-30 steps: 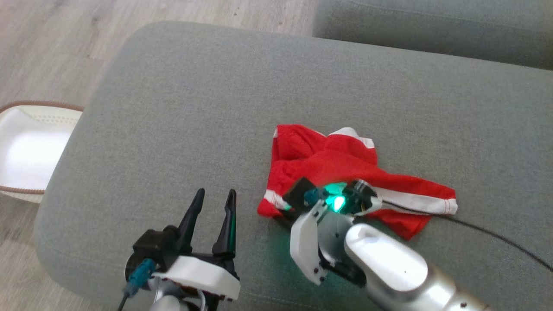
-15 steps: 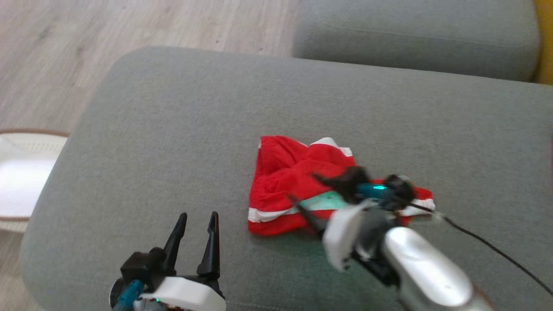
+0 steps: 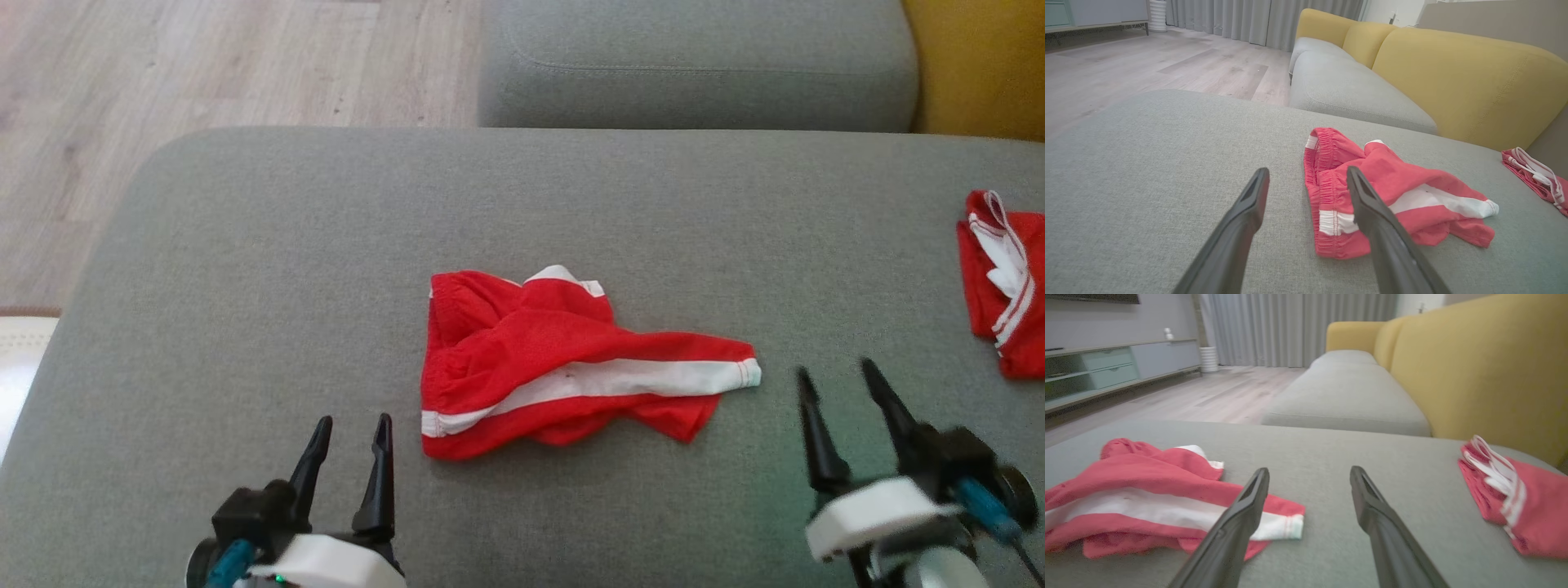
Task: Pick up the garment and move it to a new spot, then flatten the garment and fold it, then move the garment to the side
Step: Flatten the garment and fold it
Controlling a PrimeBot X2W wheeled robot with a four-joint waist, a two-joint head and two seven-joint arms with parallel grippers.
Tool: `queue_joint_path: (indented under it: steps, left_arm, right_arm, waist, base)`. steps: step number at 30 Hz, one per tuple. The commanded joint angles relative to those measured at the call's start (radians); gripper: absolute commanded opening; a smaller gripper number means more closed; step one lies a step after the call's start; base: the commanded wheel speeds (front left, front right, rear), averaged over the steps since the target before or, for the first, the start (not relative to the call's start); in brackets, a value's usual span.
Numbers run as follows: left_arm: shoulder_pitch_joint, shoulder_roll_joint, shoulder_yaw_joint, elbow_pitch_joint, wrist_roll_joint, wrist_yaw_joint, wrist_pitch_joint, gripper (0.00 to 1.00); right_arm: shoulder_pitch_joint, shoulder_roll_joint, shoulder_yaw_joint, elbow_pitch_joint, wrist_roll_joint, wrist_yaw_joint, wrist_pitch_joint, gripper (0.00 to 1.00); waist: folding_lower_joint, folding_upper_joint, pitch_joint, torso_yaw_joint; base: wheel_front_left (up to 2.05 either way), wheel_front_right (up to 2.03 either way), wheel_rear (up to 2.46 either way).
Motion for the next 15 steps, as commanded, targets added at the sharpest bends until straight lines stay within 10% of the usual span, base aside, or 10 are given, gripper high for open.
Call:
queue_joint_path:
  steps: [1,15]
  left_arm:
    - [-0.026,-0.004,0.041,-0.021,0.016,-0.007,-0.012,1.0]
    - [-0.002,-0.004,0.099,0.021,0.048,-0.039,-0.012,1.0]
  right_arm:
    - [-0.009,0.013,-0.021,-0.016,-0.008,0.007,-0.038,1.0]
    - [0.061,0.038,-0.168,0.122,-0.008,0.007,-0.129,1.0]
  waist:
    - [0.0,0.0,0.0,-0.011]
    - [0.0,0.0,-0.009,-0.042]
  base:
    - [0.0,0.0,0.0]
    - [0.0,0.0,0.0]
